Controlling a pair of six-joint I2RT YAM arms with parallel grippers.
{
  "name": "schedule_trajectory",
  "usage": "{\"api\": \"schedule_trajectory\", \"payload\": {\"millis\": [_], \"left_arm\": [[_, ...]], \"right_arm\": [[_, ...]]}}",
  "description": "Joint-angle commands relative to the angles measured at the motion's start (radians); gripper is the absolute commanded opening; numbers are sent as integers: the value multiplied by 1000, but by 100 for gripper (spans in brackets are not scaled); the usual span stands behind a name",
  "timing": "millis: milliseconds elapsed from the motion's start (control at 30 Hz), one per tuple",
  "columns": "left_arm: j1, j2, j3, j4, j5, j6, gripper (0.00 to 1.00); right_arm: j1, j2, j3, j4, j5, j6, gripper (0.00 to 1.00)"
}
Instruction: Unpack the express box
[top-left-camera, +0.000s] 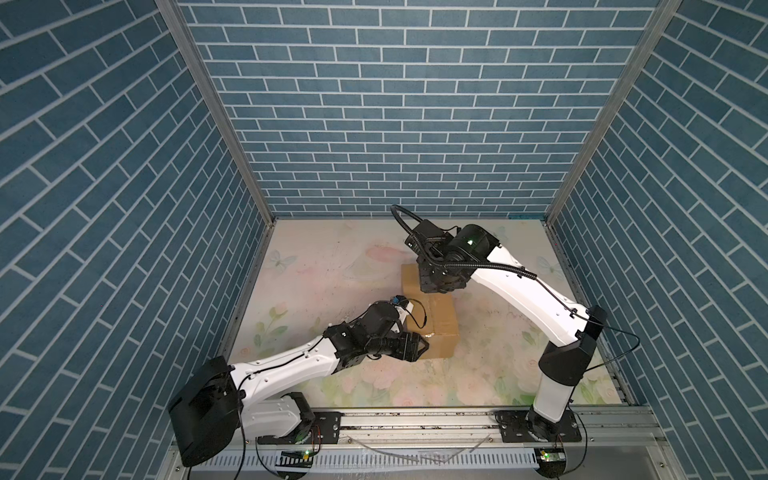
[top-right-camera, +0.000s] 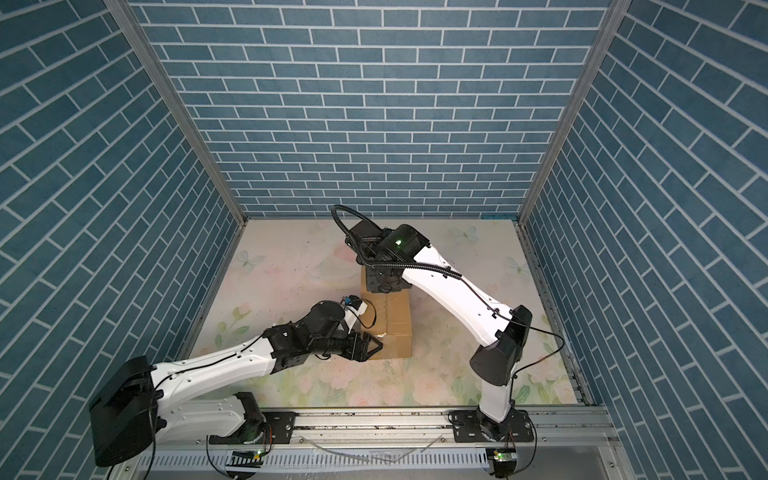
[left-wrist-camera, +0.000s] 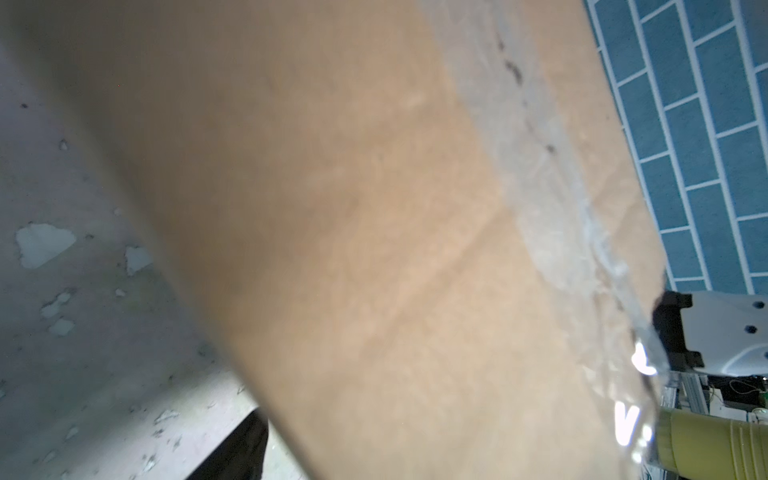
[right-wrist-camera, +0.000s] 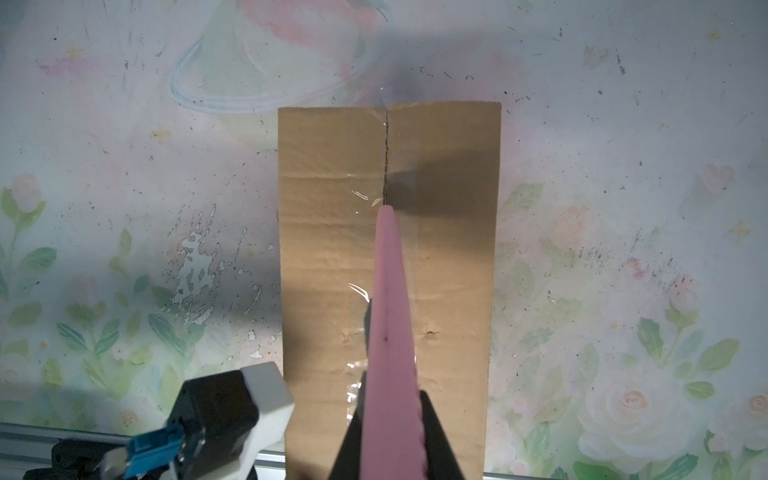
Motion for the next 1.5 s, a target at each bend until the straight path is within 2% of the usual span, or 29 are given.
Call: {"api": "schedule_trajectory", "payload": {"millis": [0,200,567,1100,1467], "left_arm": [[-4,38,8,149,-73,-57,81],[-4,91,38,179,-188,-86,81],[-1,198,145,161,-243,-123,81],[16,224,147,165,-289,-158,80],[21,231,152,175,-338,-199,80]], "right_arm": [[-4,44,35,-55,-40,-29,0],[-6,56,41,-74,-31,-30,0],[20,18,39,-148,1,-11,0],[44,-40,37,-237,48,-2,0],[53,-80,-32,-196,39,25,0]]}}
